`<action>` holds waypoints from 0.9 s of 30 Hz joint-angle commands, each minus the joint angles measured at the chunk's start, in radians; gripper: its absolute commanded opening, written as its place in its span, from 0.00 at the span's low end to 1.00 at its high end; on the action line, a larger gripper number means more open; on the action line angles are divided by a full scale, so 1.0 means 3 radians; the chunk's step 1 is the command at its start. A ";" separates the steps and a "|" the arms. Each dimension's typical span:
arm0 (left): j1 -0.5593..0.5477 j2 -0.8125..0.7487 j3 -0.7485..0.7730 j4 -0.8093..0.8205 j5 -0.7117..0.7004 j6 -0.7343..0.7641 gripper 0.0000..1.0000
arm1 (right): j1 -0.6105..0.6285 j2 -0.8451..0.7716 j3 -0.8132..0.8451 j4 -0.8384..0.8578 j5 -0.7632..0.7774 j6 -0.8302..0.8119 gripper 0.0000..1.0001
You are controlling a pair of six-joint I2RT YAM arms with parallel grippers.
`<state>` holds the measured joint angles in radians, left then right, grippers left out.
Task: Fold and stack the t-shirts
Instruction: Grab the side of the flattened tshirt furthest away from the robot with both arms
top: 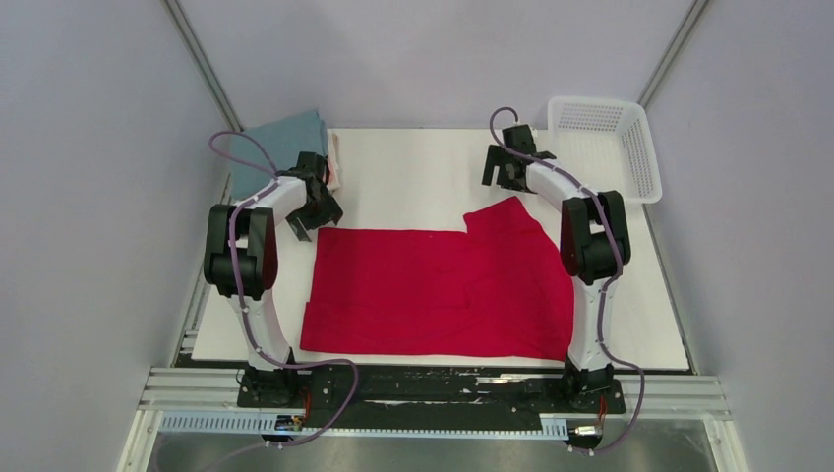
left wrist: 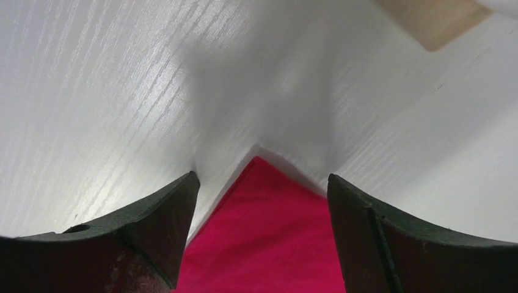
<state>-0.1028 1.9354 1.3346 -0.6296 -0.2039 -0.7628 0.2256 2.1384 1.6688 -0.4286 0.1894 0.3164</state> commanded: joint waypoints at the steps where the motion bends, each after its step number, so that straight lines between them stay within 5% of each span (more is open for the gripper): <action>1: 0.0014 0.0071 0.0078 -0.0100 -0.0033 0.0026 0.82 | 0.0016 0.0093 0.0022 0.0000 0.0178 -0.0109 0.95; 10: -0.0037 -0.0010 -0.0133 -0.0012 0.0216 0.0087 0.47 | 0.0011 -0.0012 -0.0398 -0.0001 0.0217 0.0014 0.90; 16: -0.0045 -0.0045 -0.0177 0.0089 0.0368 0.0191 0.00 | 0.0013 -0.0101 -0.0657 0.0000 0.0030 0.0111 0.77; 19: -0.0043 -0.0084 -0.0188 0.0119 0.0346 0.0225 0.00 | 0.0034 -0.0109 -0.0667 0.0014 -0.0051 0.0104 0.65; 27: -0.0044 -0.0196 -0.0212 0.0296 0.0268 0.0270 0.00 | 0.0050 -0.0008 -0.0394 0.0019 -0.0023 0.0031 0.13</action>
<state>-0.1028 1.9049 1.2808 -0.5999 -0.1661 -0.6888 0.2298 2.1063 1.5028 -0.3935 0.2234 0.3206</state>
